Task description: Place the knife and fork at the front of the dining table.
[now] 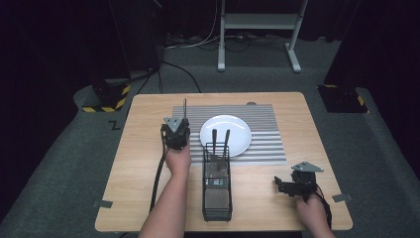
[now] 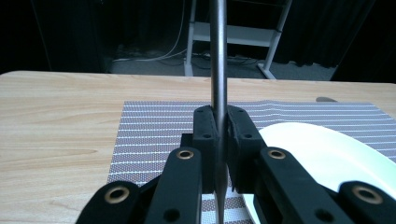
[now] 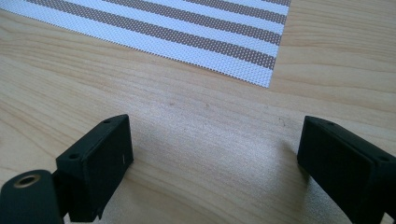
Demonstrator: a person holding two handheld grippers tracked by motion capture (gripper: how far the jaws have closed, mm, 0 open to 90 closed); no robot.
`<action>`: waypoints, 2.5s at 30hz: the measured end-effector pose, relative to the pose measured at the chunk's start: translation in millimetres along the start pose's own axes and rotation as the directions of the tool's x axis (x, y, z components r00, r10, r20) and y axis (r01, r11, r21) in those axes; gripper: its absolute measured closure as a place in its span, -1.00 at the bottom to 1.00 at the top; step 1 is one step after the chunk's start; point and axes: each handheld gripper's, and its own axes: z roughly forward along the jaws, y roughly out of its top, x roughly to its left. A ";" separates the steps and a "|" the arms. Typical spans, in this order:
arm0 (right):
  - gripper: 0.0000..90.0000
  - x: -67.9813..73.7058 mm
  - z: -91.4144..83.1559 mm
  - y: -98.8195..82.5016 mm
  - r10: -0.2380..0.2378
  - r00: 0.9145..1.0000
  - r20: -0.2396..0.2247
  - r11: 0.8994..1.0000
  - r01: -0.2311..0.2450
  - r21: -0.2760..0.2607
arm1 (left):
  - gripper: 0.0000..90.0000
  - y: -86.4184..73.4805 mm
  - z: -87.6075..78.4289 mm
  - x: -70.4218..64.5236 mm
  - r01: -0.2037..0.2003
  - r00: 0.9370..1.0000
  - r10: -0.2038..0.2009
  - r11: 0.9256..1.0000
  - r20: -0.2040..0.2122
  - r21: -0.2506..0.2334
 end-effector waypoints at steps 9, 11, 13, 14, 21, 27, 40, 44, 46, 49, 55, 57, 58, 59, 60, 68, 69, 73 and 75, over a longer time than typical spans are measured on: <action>-0.78 0.0 0.0 0.0 0.000 1.000 0.000 1.000 0.000 0.000 | 0.84 -6.9 23.4 4.3 0.033 0.999 -0.033 0.999 -0.019 0.030; -0.78 0.0 0.0 0.0 0.000 1.000 0.000 1.000 0.000 0.000 | 0.84 -7.6 28.3 4.7 0.042 0.999 -0.041 0.998 -0.027 0.037; -0.78 0.0 0.0 0.0 0.000 1.000 0.000 1.000 0.000 0.000 | 0.84 -8.1 33.3 4.4 0.040 0.999 -0.039 0.998 -0.031 0.049; -0.78 0.0 0.0 0.0 0.000 1.000 0.000 1.000 0.000 0.000 | 0.84 -8.4 35.5 4.0 0.039 0.999 -0.037 0.998 -0.034 0.054; -0.78 0.0 0.0 0.0 0.000 1.000 0.000 1.000 0.000 0.000 | 0.84 -11.1 45.4 2.5 0.046 0.998 -0.043 0.995 -0.040 0.084; -0.78 0.0 0.0 0.0 0.000 1.000 0.000 1.000 0.000 0.000 | 0.84 -14.3 53.3 2.6 0.051 0.998 -0.046 0.993 -0.041 0.109; -0.78 0.0 0.0 0.0 0.000 1.000 0.000 1.000 0.000 0.000 | 0.84 -19.2 60.6 -0.4 0.081 0.997 -0.077 0.986 -0.030 0.146; -0.78 0.0 0.0 0.0 0.000 1.000 0.000 1.000 0.000 0.000 | 0.84 -19.8 59.9 -3.1 0.082 0.996 -0.078 0.985 -0.032 0.153; -0.78 0.1 0.1 0.1 0.000 1.000 0.000 1.000 0.000 0.000 | 0.84 -19.4 57.9 -4.7 0.071 0.997 -0.067 0.986 -0.029 0.150; -0.78 0.2 0.3 0.4 -0.002 1.000 -0.002 1.000 0.002 0.001 | 0.84 -19.5 58.5 -3.4 0.075 0.997 -0.072 0.986 -0.029 0.149; -0.78 0.2 0.4 0.3 -0.002 1.000 -0.003 1.000 0.002 0.000 | 0.84 -21.1 61.4 1.1 0.090 0.995 -0.083 0.982 -0.046 0.168; -0.78 0.3 0.4 0.3 -0.002 1.000 -0.003 1.000 0.002 0.000 | 0.84 -21.6 63.3 2.7 0.099 0.995 -0.092 0.979 -0.047 0.176; -0.78 0.3 0.4 0.3 -0.002 1.000 -0.003 1.000 0.002 0.000 | 0.84 -21.9 64.5 3.3 0.099 0.995 -0.091 0.979 -0.049 0.180; -0.78 0.3 0.4 0.3 -0.002 1.000 -0.003 1.000 0.002 0.000 | 0.84 -22.3 65.4 3.8 0.100 0.994 -0.093 0.978 -0.050 0.183; -0.78 0.3 0.3 0.3 -0.002 1.000 -0.003 1.000 0.002 0.000 | 0.84 -22.8 66.2 4.2 0.103 0.994 -0.095 0.977 -0.050 0.185; -0.78 0.3 0.3 0.3 -0.002 1.000 -0.003 1.000 0.002 -0.001 | 0.83 -24.6 68.4 5.4 0.106 0.994 -0.096 0.973 -0.059 0.205; -0.78 0.3 0.3 0.3 -0.002 1.000 -0.003 1.000 0.002 0.000 | 0.83 -24.6 68.7 5.6 0.109 0.993 -0.098 0.972 -0.062 0.208; -0.78 0.2 0.3 0.1 -0.003 1.000 -0.003 1.000 0.003 -0.002 | 0.82 -24.6 69.9 8.3 0.117 0.992 -0.104 0.968 -0.068 0.222; -0.78 0.2 0.3 0.1 -0.004 1.000 -0.003 1.000 0.004 -0.002 | 0.80 -24.5 68.7 8.9 0.110 0.992 -0.095 0.970 -0.080 0.215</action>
